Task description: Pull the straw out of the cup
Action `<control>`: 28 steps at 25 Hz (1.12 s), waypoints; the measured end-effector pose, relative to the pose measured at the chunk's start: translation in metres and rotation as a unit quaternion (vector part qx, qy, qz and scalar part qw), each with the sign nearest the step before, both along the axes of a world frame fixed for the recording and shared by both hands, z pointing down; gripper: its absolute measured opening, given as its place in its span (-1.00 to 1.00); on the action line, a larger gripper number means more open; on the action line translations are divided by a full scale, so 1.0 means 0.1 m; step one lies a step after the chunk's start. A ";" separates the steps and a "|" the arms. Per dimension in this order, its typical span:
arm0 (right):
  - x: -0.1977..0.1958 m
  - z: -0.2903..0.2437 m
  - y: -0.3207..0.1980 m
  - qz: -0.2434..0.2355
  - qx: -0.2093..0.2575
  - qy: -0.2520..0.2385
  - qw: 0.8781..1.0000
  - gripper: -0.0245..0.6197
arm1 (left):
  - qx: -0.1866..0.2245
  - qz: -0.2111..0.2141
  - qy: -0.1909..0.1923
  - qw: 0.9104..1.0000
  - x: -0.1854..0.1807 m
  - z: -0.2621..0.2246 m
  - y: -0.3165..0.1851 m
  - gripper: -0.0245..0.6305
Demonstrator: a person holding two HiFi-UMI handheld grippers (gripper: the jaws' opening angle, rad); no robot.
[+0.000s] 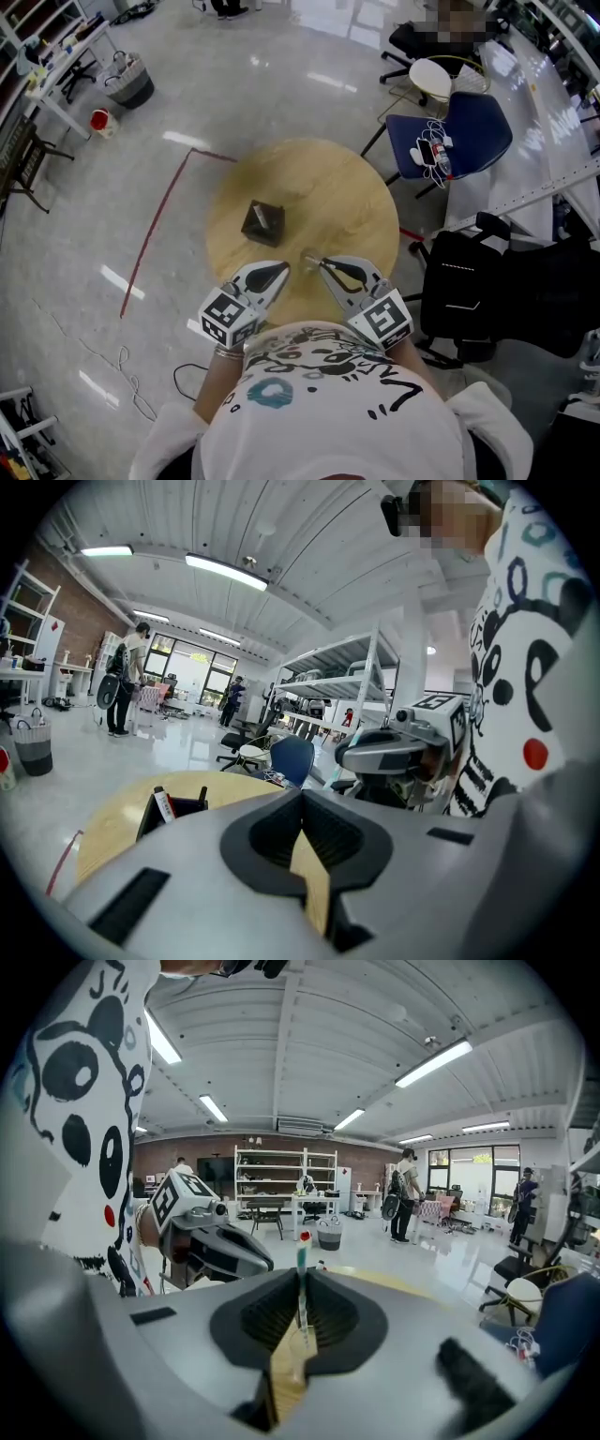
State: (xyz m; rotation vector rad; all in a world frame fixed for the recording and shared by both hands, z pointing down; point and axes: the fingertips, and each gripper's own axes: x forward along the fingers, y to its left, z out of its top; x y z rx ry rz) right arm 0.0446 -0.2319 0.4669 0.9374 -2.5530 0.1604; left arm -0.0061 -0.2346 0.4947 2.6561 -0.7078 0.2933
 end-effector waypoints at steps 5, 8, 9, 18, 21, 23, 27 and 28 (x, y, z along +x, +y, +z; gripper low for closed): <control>-0.01 -0.16 0.03 -0.004 0.003 -0.013 1.000 -0.80 | -0.003 0.000 -0.004 1.000 -0.03 -0.03 0.04 -0.88; 0.00 -0.30 0.01 -0.005 0.014 -0.023 1.000 -0.80 | 0.000 -0.004 -0.003 1.000 -0.06 -0.05 0.03 -0.88; 0.00 -0.34 0.00 -0.005 0.020 -0.026 0.999 -0.80 | 0.002 -0.006 -0.003 1.000 -0.07 -0.06 0.02 -0.88; 0.03 -0.83 -0.03 -0.011 0.046 -0.060 0.997 -0.80 | -0.002 -0.008 -0.010 1.000 -0.08 -0.03 0.05 -0.88; -0.01 -0.94 -0.03 -0.015 0.048 -0.073 0.996 -0.80 | -0.004 -0.012 -0.009 1.000 -0.14 -0.04 0.06 -0.88; -0.03 -0.96 -0.02 -0.023 0.049 -0.077 0.996 -0.80 | -0.004 -0.017 -0.010 1.000 -0.18 -0.03 0.08 -0.88; -0.08 -0.80 0.03 -0.052 0.037 -0.059 0.996 -0.80 | -0.007 -0.027 -0.013 1.000 -0.22 -0.01 0.11 -0.88; -0.11 -0.77 0.03 -0.057 0.031 -0.061 0.996 -0.80 | -0.008 -0.029 -0.013 0.999 -0.23 0.00 0.12 -0.88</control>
